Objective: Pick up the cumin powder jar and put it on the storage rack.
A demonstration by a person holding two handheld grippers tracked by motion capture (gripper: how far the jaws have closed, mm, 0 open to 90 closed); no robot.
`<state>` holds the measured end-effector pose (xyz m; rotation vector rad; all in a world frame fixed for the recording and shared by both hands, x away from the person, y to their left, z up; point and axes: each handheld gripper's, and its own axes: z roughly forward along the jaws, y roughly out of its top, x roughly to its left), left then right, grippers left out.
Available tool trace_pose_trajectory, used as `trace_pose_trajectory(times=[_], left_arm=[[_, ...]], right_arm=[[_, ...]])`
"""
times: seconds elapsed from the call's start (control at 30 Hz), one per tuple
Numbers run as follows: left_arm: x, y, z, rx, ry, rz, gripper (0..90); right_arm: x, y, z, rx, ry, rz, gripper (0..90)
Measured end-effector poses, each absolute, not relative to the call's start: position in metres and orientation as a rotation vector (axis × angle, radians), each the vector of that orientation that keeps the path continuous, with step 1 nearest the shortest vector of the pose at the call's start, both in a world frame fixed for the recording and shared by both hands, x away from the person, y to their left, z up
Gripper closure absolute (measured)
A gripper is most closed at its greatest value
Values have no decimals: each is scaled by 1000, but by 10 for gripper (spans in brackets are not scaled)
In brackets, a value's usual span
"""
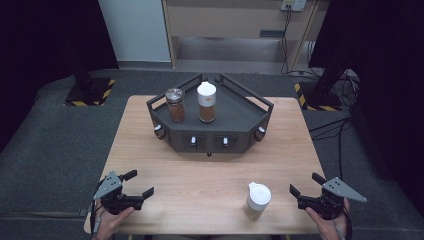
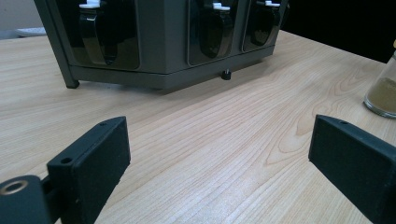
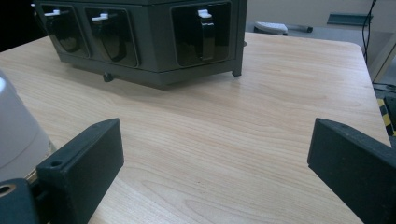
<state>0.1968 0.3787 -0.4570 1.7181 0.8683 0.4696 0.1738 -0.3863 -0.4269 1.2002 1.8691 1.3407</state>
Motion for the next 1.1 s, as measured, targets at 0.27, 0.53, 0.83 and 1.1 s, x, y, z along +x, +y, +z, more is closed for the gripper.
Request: trace_pose_trajectory(times=[0.27,0.53,0.83,1.1], left_arm=[[197,378,-457,1719,866,470,45],[197,378,-456,1724,864,473,45],[197,377,-456,1728,866,474,45],[197,377,-456,1728,867,475,45]], right_arm=[[175,-387,-426,1211,1877,1343,38],[175,-386,-419,1212,1886,1350,50],[172,-381,-395,1197,1894,1305,60],[174,-381,-370,1176,1901,1328,66]])
